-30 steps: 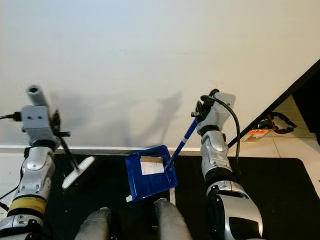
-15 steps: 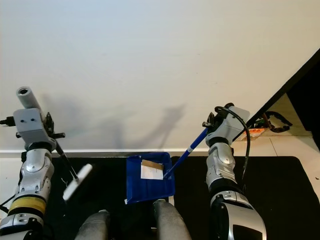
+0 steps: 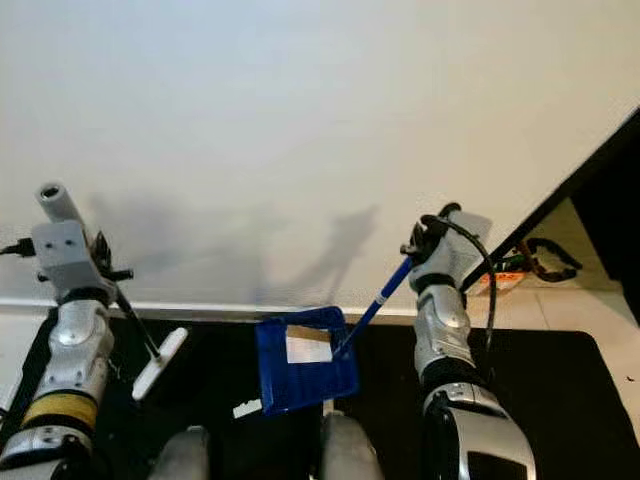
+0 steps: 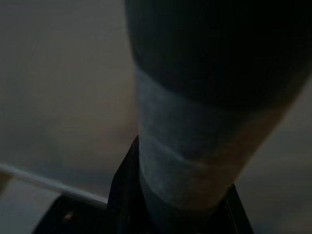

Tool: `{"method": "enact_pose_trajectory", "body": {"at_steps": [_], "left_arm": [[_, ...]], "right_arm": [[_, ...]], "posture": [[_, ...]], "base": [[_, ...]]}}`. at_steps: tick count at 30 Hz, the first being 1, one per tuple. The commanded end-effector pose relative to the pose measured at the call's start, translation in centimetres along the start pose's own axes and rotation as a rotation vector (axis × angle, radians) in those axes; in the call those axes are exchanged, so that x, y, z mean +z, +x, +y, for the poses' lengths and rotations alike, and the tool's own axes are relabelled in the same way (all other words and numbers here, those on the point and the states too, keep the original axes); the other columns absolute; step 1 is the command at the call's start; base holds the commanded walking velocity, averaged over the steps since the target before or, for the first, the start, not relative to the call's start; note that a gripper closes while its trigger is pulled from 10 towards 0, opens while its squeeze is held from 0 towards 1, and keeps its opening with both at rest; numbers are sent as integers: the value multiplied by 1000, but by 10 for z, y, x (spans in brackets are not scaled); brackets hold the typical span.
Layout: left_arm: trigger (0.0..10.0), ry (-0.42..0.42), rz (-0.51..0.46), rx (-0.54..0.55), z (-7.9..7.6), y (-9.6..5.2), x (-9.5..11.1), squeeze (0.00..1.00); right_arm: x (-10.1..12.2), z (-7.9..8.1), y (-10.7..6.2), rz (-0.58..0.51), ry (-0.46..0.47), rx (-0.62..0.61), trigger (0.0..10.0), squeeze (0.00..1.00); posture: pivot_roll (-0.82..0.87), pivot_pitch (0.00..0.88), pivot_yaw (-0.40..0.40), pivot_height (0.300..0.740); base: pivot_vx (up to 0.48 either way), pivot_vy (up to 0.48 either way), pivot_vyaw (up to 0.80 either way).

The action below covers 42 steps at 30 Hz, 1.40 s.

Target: Sweep floor

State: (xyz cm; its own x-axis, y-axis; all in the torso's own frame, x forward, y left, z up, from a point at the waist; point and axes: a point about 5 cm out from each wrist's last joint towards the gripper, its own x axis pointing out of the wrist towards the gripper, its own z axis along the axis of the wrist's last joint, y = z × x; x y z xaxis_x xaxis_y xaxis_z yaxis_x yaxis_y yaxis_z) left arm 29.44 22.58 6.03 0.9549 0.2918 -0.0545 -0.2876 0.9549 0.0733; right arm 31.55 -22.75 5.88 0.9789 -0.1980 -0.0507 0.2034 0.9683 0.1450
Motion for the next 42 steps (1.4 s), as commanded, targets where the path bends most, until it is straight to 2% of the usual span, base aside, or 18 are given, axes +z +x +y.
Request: {"method": "enact_pose_trajectory", "body": {"at_steps": [1,10,40,42], "left_arm": [[10000,-13,-25,12,0,2,5,0],[10000,-17,-10,53,2,-1,1,0],[10000,-24,-14,72,-1,-1,0,0],[10000,-24,-15,72,-1,-1,1,0]], "right_arm": [[8,0,3,-39,2,0,10000,0],[11,0,5,-47,4,4,10000,0],[5,7,3,-5,-33,84,10000,0],[5,7,3,-3,-31,88,10000,0]], "posture": [[13,39,-38,740],[5,37,-43,740],[-3,32,-40,740],[-3,32,-40,740]], "base": [[0,-480,0],[0,-480,0],[0,-480,0],[0,-480,800]]}}
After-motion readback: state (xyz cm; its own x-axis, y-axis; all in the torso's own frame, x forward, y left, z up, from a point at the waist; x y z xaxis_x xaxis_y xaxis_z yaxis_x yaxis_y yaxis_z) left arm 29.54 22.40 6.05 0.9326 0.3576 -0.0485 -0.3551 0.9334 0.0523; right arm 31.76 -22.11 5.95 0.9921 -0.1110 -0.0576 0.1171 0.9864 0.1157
